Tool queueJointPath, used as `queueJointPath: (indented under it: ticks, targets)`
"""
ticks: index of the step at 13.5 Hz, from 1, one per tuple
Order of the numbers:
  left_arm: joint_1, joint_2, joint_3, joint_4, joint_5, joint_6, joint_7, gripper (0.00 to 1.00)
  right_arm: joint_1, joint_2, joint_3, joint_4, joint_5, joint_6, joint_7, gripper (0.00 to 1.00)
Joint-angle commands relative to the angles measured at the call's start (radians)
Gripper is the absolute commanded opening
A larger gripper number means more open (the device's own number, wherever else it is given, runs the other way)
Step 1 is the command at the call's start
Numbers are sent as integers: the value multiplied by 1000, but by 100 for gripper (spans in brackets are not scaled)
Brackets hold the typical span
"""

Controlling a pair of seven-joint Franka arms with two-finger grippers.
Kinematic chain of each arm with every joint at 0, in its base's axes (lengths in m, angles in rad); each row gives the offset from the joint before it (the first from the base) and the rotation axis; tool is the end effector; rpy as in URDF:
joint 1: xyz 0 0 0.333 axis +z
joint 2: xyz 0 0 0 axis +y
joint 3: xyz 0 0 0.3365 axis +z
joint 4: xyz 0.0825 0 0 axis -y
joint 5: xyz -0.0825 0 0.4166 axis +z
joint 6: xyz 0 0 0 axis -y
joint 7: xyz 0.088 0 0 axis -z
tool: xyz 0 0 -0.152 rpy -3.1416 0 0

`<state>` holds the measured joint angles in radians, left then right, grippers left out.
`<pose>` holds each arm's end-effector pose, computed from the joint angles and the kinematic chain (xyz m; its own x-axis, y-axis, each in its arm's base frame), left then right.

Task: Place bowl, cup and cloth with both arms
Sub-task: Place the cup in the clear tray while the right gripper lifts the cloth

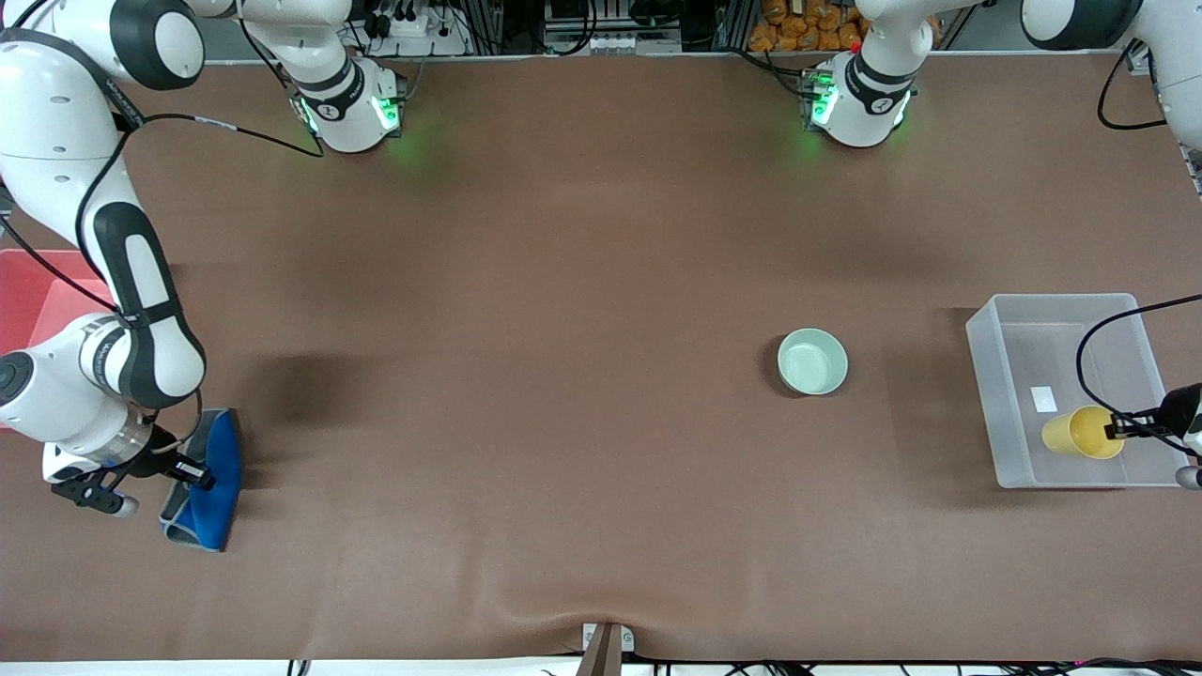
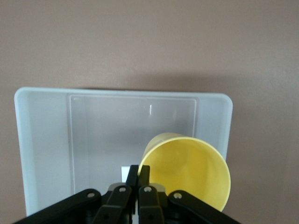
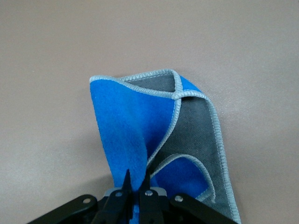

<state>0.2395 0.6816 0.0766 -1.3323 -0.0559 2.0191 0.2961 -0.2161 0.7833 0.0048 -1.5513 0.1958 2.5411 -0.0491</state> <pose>0.7432 0.2256 0.2878 0.9996 0.0268 0.0075 0.0268 -0.9996 0.0001 0.7546 -0.1597 0.1541 0.9275 -0.3158 0.1999 -0.2933 -0.9466 -0.1342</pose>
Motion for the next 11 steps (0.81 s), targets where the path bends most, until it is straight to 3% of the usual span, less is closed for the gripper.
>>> queueJointPath:
  ticks: [1, 5, 9, 11]
  targets:
    - [-14, 16, 0, -44, -25, 91, 3, 0, 3, -3, -2, 13, 24, -8, -2, 0]
    - [-11, 26, 0, -114, -22, 194, 14, 0, 3, -38, -3, 17, 21, -120, 0, 0]
    - [-19, 47, -1, -116, -25, 216, 14, 0, -6, -91, -8, 22, 11, -248, -2, 0]
    - [-20, 52, -1, -111, -16, 214, 20, 48, -8, -121, -8, 23, 11, -309, 3, 0]
